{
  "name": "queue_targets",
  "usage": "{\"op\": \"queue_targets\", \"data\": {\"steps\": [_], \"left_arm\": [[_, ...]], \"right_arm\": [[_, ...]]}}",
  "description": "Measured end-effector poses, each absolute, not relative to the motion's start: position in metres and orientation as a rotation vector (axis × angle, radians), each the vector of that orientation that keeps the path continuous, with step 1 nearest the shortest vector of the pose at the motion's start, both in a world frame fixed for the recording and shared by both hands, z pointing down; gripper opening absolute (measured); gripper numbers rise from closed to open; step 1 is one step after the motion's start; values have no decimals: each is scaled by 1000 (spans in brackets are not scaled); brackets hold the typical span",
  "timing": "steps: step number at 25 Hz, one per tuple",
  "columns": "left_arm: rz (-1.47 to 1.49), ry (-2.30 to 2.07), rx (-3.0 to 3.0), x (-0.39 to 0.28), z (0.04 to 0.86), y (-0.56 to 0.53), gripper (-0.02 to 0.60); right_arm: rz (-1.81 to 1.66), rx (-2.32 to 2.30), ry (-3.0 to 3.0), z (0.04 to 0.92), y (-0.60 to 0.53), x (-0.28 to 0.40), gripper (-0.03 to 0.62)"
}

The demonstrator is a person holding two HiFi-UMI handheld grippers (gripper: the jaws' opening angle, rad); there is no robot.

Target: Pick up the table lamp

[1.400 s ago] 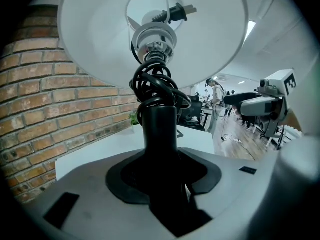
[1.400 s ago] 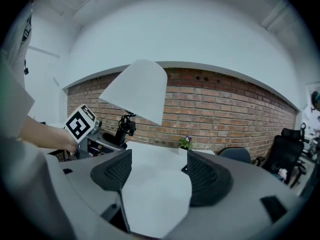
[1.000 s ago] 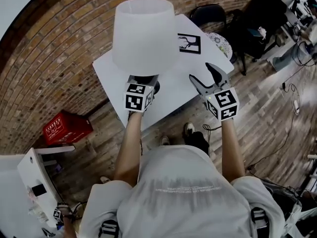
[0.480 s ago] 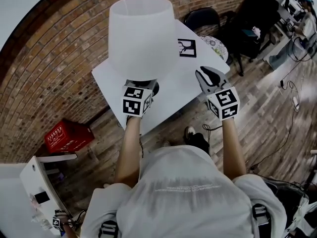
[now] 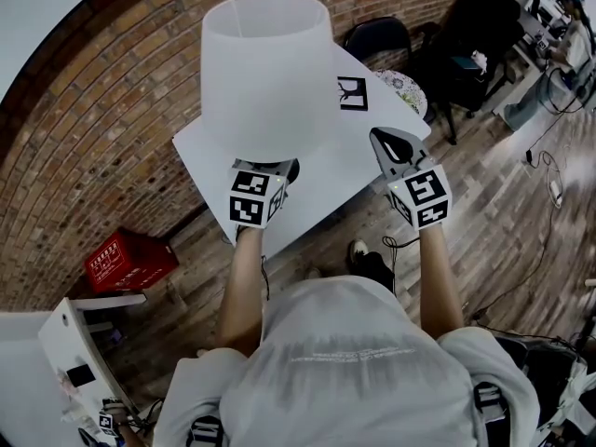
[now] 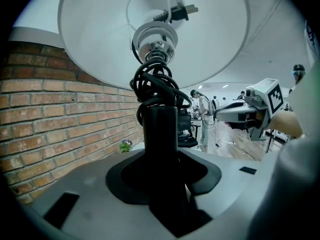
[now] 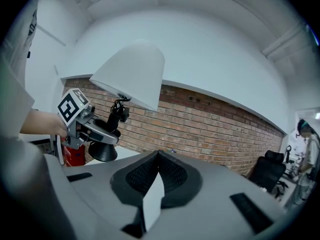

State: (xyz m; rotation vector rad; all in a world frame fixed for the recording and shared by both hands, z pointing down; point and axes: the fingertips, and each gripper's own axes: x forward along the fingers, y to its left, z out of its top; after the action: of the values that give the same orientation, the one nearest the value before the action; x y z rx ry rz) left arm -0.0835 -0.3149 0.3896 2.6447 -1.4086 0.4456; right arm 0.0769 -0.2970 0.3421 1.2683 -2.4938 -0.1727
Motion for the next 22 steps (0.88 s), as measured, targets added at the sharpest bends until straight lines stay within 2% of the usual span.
{"op": "queue_targets", "data": {"steps": [22], "left_arm": [[409,-1426,2688,-83,385,-304,167]], "right_arm": [[-174,1327,-2470,342,-293,88,2]]}}
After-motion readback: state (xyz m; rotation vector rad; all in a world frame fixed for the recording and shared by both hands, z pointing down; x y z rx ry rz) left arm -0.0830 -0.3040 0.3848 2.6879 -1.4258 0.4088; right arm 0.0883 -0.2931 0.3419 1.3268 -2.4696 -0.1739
